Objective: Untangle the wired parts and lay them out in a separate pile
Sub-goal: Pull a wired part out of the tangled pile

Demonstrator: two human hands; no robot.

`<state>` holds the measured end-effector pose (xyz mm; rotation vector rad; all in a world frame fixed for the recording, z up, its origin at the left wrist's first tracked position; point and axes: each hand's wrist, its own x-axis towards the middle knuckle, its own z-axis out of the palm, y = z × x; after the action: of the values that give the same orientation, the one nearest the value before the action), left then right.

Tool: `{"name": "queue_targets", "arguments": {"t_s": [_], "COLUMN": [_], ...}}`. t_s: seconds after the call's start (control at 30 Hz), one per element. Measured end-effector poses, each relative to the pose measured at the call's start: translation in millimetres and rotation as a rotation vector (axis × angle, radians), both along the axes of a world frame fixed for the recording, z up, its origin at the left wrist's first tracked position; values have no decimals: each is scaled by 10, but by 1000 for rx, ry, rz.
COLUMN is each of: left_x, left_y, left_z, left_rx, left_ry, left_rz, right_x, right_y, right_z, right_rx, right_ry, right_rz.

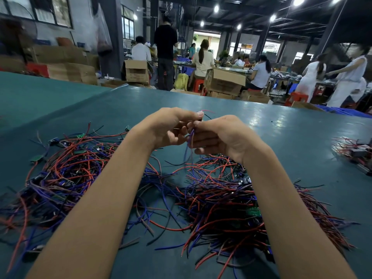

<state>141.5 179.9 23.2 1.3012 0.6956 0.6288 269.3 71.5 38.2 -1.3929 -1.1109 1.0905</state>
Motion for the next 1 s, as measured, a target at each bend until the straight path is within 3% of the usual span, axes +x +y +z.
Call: {"name": "queue_targets", "arguments": {"t_s": [0.17, 0.43, 0.63, 0.73, 0.8, 0.87, 1.0], "left_x": [12, -83, -11, 23, -24, -105, -200], "left_y": [-5, 150, 149, 137, 133, 124, 84], "left_z": [-70, -179, -216, -214, -225, -208, -125], "left_rx": [29, -60, -30, 12, 22, -1, 39], "left_ry": [-28, -88, -98, -68, -9, 24, -37], "left_rz": [75, 296, 387, 434, 360, 178, -91], "right_x": [0, -2, -7, 31, 66, 97, 176], "right_y": [16, -80, -117, -209, -280, -312, -200], "right_z": [-42, 4, 42, 114, 167, 210, 197], "right_rx": [-10, -51, -103, -204, -266, -246, -83], "right_ry": [-76, -412, -471, -513, -555, -567, -420], "right_rz": [-24, 302, 330, 461, 558, 494, -30]}}
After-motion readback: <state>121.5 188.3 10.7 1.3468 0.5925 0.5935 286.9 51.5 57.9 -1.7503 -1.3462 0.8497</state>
